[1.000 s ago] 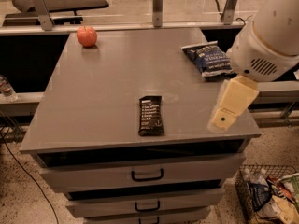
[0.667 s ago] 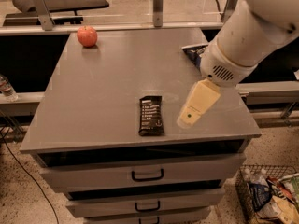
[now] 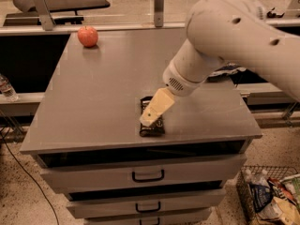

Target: Move rxbar chocolate near apple

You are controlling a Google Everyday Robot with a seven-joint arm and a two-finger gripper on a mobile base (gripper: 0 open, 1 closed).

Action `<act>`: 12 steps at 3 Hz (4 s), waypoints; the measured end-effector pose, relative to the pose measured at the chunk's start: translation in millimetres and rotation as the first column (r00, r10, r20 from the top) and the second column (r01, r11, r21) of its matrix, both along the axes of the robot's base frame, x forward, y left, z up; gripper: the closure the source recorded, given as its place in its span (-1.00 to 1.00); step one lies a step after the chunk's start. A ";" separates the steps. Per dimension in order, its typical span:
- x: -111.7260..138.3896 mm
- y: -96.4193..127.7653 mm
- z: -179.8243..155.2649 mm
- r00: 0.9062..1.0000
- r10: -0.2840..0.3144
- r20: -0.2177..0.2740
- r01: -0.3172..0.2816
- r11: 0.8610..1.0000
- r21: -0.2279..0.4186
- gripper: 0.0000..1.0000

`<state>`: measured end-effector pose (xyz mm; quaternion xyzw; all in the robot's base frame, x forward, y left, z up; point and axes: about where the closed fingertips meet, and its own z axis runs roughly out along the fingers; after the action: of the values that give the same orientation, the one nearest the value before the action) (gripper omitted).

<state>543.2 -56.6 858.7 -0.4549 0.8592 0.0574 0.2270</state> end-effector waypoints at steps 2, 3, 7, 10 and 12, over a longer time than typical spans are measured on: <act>9.6 32.2 -28.8 0.996 -0.075 -0.039 0.077 0.996 0.051 -1.00; 9.2 35.3 -36.9 0.993 -0.108 -0.037 0.109 0.993 0.050 -0.65; 12.9 37.4 -23.0 0.993 -0.116 -0.032 0.118 0.992 0.055 1.00; 50.2 25.6 30.7 0.990 -0.017 0.139 0.022 0.999 -0.035 1.00; 119.9 74.1 30.3 0.964 0.022 0.266 -0.029 0.999 0.022 1.00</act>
Offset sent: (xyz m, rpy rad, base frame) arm 0.0120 0.0378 -0.0424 0.0575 0.0508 -0.1285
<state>663.2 17.5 888.9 -0.4666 0.8142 0.0099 0.3453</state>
